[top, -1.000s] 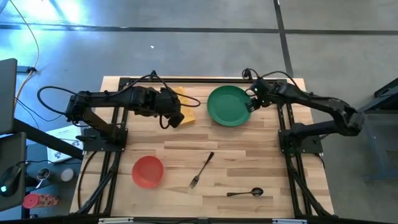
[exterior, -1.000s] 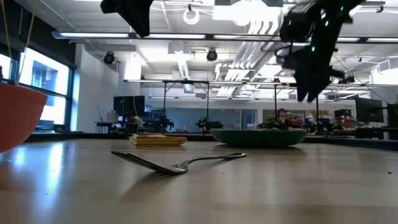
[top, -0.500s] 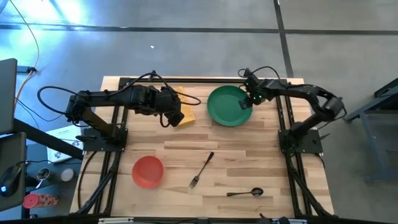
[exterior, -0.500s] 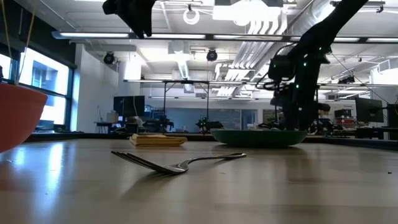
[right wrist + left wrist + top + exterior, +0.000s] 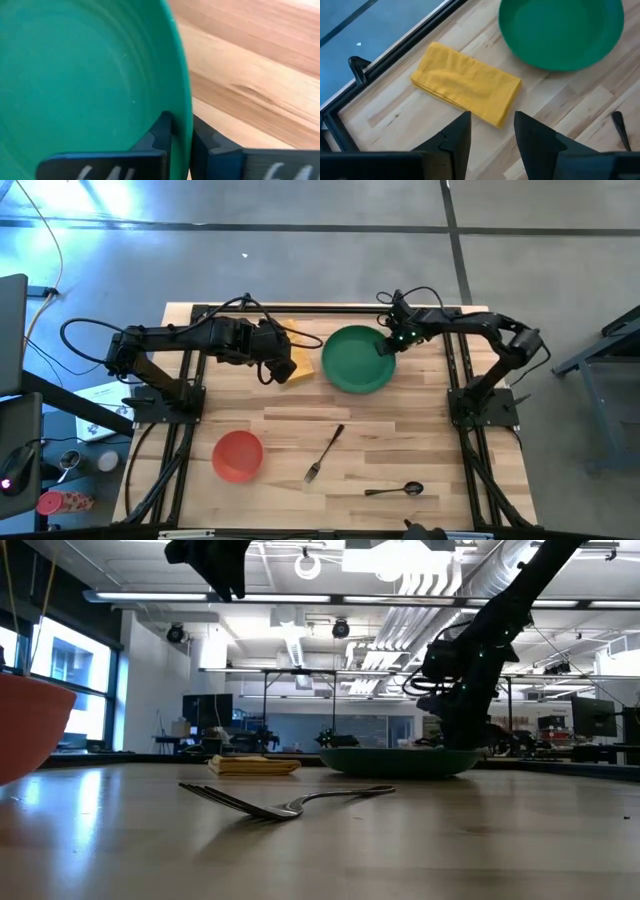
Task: Set table place
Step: Adjust the green plate on the table
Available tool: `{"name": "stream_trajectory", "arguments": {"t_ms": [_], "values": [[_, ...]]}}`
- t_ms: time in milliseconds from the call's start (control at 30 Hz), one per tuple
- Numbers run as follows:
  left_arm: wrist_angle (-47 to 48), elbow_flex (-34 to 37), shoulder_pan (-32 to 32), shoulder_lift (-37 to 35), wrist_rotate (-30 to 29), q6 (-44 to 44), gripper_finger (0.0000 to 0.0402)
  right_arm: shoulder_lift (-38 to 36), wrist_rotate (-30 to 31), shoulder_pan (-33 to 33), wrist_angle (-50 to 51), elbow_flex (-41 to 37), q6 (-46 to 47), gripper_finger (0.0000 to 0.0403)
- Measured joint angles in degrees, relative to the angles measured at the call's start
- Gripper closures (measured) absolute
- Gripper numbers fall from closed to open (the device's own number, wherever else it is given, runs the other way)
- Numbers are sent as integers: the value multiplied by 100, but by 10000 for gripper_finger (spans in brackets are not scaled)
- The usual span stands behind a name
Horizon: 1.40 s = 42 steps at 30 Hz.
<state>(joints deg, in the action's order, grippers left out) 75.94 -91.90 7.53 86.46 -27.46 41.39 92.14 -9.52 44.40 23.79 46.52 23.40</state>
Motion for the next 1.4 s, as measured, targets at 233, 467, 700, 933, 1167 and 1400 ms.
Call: {"name": "stream_trajectory", "arguments": {"t_ms": [233, 467, 700, 933, 1167, 1400], "values": [[-2, 0, 0, 0, 0, 2, 261, 5, 93, 22, -485, 581, 119, 401], [0, 2, 0, 0, 107, 8, 261, 660, 205, 18, 177, 1841, -265, 402], [4, 2, -4, 0, 158, 7, 261, 1428, 314, -59, 1261, 2495, -769, 402], [17, 2, -2, 0, 155, 7, 261, 1452, 349, -98, 1289, 2492, -876, 402], [36, 2, -2, 0, 153, 4, 261, 1450, 359, -96, 1348, 2477, -1040, 361], [46, 2, -2, 0, 153, 7, 261, 1454, 445, -96, 1308, 2474, -1032, 288]]}}
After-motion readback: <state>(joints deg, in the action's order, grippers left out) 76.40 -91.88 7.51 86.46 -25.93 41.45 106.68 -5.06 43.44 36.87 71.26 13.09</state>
